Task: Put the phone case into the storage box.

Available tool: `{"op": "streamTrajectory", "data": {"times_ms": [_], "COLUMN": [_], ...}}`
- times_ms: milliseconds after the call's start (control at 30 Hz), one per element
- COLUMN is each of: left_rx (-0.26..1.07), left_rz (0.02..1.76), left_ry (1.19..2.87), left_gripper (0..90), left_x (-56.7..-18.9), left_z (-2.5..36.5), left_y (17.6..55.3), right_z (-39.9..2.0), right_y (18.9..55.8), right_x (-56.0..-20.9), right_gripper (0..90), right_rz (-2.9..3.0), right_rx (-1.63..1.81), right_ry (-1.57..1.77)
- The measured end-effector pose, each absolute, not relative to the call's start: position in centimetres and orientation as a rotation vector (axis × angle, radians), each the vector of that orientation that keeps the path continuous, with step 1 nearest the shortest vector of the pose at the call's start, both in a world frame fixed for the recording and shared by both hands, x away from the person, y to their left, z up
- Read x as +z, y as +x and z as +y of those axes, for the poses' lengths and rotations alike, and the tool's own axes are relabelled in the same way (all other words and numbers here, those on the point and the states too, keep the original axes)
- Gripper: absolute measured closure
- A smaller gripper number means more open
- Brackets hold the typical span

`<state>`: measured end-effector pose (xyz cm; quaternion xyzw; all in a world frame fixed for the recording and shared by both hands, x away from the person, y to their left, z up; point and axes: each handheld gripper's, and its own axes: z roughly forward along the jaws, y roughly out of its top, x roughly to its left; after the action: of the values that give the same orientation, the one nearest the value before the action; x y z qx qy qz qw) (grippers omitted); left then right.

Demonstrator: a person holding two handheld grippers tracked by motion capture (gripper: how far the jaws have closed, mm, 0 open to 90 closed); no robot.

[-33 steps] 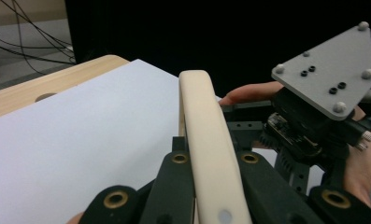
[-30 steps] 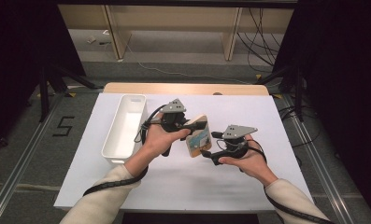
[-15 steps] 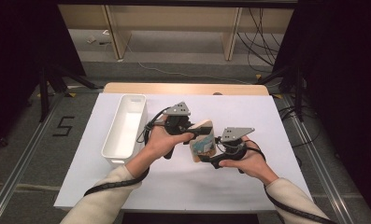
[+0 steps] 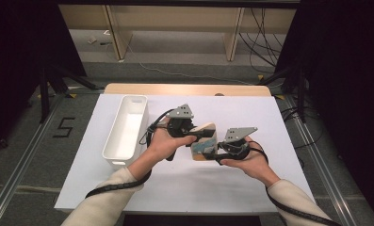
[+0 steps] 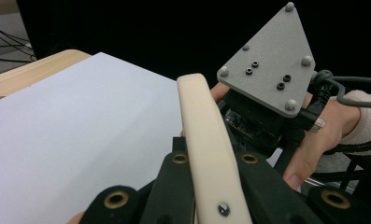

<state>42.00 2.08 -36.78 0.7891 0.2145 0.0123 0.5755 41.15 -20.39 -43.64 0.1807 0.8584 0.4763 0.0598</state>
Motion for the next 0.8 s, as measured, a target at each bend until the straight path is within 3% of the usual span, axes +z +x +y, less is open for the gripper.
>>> {"op": "streamTrajectory", "data": {"times_ms": [300,500,533,667,800], "left_rx": [0.028,0.067,0.084,0.261,0.341], "left_rz": [0.466,0.397,0.399,0.410,0.449], "left_ry": [1.854,1.849,1.828,1.812,1.779], "left_gripper": [87.8,78.6,74.0,38.2,18.4], "left_x": [-36.7,-36.5,-36.5,-36.2,-35.8], "left_z": [2.1,2.2,2.2,2.2,2.6], "left_y": [42.0,42.1,42.1,42.1,41.9], "right_z": [-20.5,-20.7,-20.7,-20.6,-20.5], "right_y": [41.1,41.1,41.0,41.0,41.0], "right_x": [-43.4,-43.3,-43.3,-43.1,-43.0], "right_gripper": [75.6,80.6,80.7,80.8,80.7], "right_rz": [2.622,2.647,2.648,2.619,2.581], "right_rx": [1.421,1.459,1.458,1.443,1.425], "right_ry": [0.542,0.542,0.546,0.584,0.664]}}
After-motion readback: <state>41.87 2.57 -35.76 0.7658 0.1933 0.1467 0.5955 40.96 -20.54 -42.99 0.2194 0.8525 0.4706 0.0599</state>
